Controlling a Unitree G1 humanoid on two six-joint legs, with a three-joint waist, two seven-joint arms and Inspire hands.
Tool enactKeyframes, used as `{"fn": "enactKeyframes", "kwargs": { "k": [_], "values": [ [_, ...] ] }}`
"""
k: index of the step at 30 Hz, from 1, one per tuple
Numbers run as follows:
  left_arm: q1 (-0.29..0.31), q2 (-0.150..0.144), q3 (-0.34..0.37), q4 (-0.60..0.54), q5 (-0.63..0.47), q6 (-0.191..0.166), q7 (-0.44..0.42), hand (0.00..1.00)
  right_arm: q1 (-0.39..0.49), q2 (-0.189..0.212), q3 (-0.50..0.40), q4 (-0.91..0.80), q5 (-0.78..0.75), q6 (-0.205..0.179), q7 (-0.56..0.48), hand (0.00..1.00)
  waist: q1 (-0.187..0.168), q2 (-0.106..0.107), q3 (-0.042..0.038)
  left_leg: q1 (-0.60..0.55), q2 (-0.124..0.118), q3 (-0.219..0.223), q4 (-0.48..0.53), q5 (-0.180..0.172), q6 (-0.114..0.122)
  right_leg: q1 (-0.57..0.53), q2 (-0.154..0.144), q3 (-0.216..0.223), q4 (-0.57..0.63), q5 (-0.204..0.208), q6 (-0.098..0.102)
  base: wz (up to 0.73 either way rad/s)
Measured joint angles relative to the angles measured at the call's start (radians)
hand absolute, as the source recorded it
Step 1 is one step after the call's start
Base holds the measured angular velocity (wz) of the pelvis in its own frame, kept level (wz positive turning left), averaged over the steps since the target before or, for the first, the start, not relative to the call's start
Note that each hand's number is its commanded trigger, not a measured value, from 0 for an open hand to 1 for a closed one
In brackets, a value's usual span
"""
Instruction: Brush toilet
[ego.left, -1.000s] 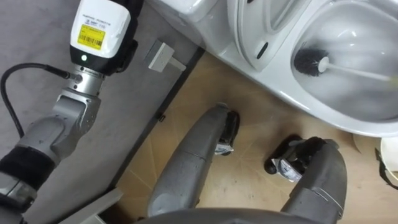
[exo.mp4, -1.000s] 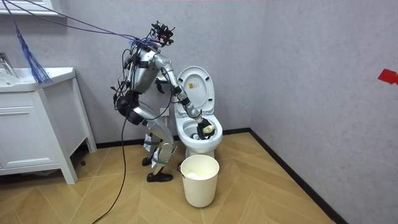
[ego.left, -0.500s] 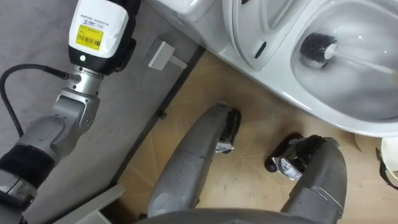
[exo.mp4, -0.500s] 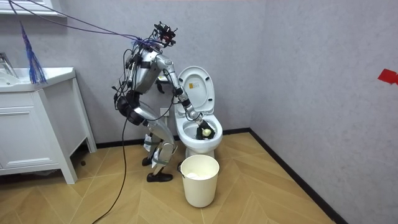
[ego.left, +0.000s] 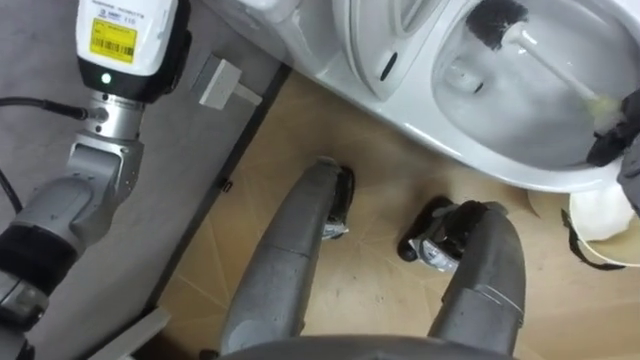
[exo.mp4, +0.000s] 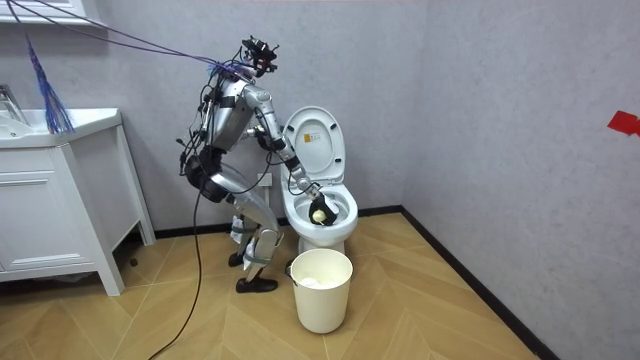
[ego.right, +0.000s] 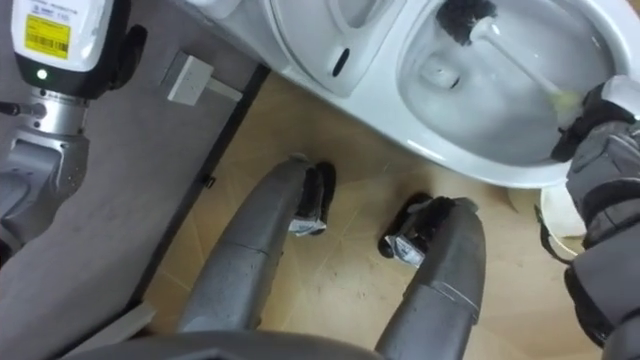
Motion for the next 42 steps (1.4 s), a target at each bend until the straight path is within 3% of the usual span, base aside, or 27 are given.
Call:
{"fn": "enactKeyframes", "kwargs": {
  "k": [7,9,10,13,15,16,20,22,25,29,32,35,37,38,39,40,42],
  "values": [
    [-0.004,-0.005,0.025,0.021,0.078,0.008,-0.002,0.0,0.004,0.005,0.002,0.006,-0.159,0.002,-0.002,1.0,0.009,0.016,-0.0007,0.0,-0.005,-0.005,0.0,0.001,0.0,0.012,-0.015,-0.023,-0.003,0.005,-0.01,0.01],
    [-0.005,-0.016,0.023,0.023,0.083,0.006,-0.01,0.0,0.004,0.003,0.029,0.007,-0.284,0.023,-0.017,1.0,0.022,0.048,0.0036,0.007,-0.007,-0.016,0.003,0.001,0.002,0.028,-0.019,-0.034,-0.005,0.002,-0.007,0.08],
    [-0.006,-0.021,0.023,0.024,0.103,0.005,-0.012,0.0,0.004,-0.008,0.038,0.007,-0.344,0.043,-0.023,1.0,0.036,0.078,0.0055,0.008,0.001,-0.023,0.014,-0.004,0.005,0.039,-0.012,-0.045,-0.01,0.002,-0.007,-0.03],
    [-0.005,-0.023,0.023,0.035,0.123,-0.002,-0.012,0.0,0.004,-0.027,0.06,-0.005,-0.492,0.085,-0.02,1.0,0.07,0.128,0.0036,0.012,0.01,-0.026,0.015,-0.008,0.007,0.049,-0.005,-0.052,-0.025,0.004,-0.002,-0.11],
    [-0.002,-0.023,0.023,0.036,0.12,-0.014,-0.012,0.0,0.011,-0.031,0.088,-0.02,-0.552,0.121,-0.021,1.0,0.079,0.147,0.0001,0.018,0.014,-0.027,0.01,-0.008,0.007,0.056,-0.001,-0.055,-0.035,0.008,-0.003,-0.08],
    [0.0,-0.023,0.024,0.037,0.119,-0.017,-0.011,0.0,0.021,-0.034,0.087,-0.038,-0.576,0.142,-0.026,1.0,0.084,0.153,-0.0023,0.019,0.02,-0.025,0.005,-0.007,0.006,0.057,0.004,-0.056,-0.04,0.009,-0.004,-0.07],
    [0.02,-0.023,0.028,0.033,0.094,-0.028,-0.011,0.0,0.067,-0.033,0.071,-0.092,-0.652,0.168,-0.045,1.0,0.071,0.161,-0.0039,0.032,0.022,-0.025,-0.01,-0.009,0.0,0.067,0.012,-0.058,-0.046,0.006,-0.01,0.04],
    [0.054,-0.023,0.03,0.013,0.071,-0.04,-0.01,0.0,0.103,-0.034,0.047,-0.142,-0.679,0.179,-0.056,1.0,0.061,0.176,-0.0145,0.042,0.026,-0.028,-0.013,-0.013,-0.006,0.084,0.023,-0.063,-0.058,0.001,-0.006,-0.02],
    [0.088,-0.018,0.03,-0.008,-0.005,-0.056,-0.011,0.0,0.129,-0.031,0.047,-0.191,-0.712,0.192,-0.055,1.0,0.044,0.181,-0.0186,0.066,0.038,-0.025,-0.033,-0.019,-0.014,0.105,0.037,-0.065,-0.076,-0.001,-0.01,-0.06],
    [0.104,-0.008,0.031,-0.022,-0.043,-0.066,-0.013,0.0,0.114,-0.029,0.051,-0.209,-0.714,0.193,-0.034,1.0,0.041,0.18,-0.0189,0.072,0.042,-0.027,-0.039,-0.022,-0.021,0.112,0.053,-0.065,-0.089,-0.002,-0.013,-0.05],
    [0.083,0.001,0.027,-0.015,-0.042,-0.066,-0.018,0.0,0.078,-0.044,0.091,-0.154,-0.632,0.181,-0.032,1.0,0.056,0.175,-0.0175,0.074,0.037,-0.025,-0.038,-0.023,-0.021,0.107,0.047,-0.057,-0.079,-0.001,-0.013,0.03],
    [0.054,0.019,0.023,0.001,-0.043,-0.057,-0.004,0.0,0.049,-0.037,0.138,-0.081,-0.455,0.137,-0.08,1.0,0.068,0.128,-0.015,0.07,0.034,-0.009,-0.044,-0.022,-0.021,0.077,0.037,-0.025,-0.057,-0.002,-0.012,0.0],
    [0.049,0.035,0.024,-0.007,-0.041,-0.052,0.012,0.0,0.03,-0.003,0.132,-0.049,-0.334,0.109,-0.079,1.0,0.065,0.072,-0.0122,0.062,0.021,0.003,-0.046,-0.017,-0.023,0.051,0.032,-0.003,-0.043,-0.003,-0.012,0.0],
    [0.048,0.035,0.024,-0.01,-0.04,-0.052,0.015,0.0,0.024,0.005,0.122,-0.038,-0.301,0.099,-0.08,1.0,0.056,0.063,-0.0116,0.06,0.022,0.002,-0.046,-0.015,-0.022,0.05,0.032,-0.004,-0.044,-0.003,-0.012,0.05],
    [0.048,0.035,0.026,-0.017,-0.04,-0.045,0.026,0.0,0.016,0.016,0.064,-0.034,-0.219,0.09,-0.077,1.0,0.044,0.04,-0.0134,0.052,0.023,0.003,-0.046,-0.011,-0.02,0.041,0.033,0.002,-0.044,-0.003,-0.012,0.03],
    [0.05,0.035,0.027,-0.018,-0.04,-0.036,0.039,0.0,0.005,0.018,0.005,-0.034,-0.109,0.075,-0.078,1.0,0.028,0.025,-0.0083,0.049,0.022,0.004,-0.044,-0.009,-0.019,0.036,0.034,0.008,-0.041,-0.002,-0.01,0.0],
    [0.05,0.035,0.026,-0.019,-0.041,-0.03,0.04,0.0,0.0,0.016,-0.002,-0.033,0.034,0.056,-0.078,1.0,-0.001,0.005,-0.0049,0.049,0.022,0.013,-0.042,-0.007,-0.016,0.028,0.034,0.021,-0.038,0.001,-0.004,-0.06]
  ]
}}
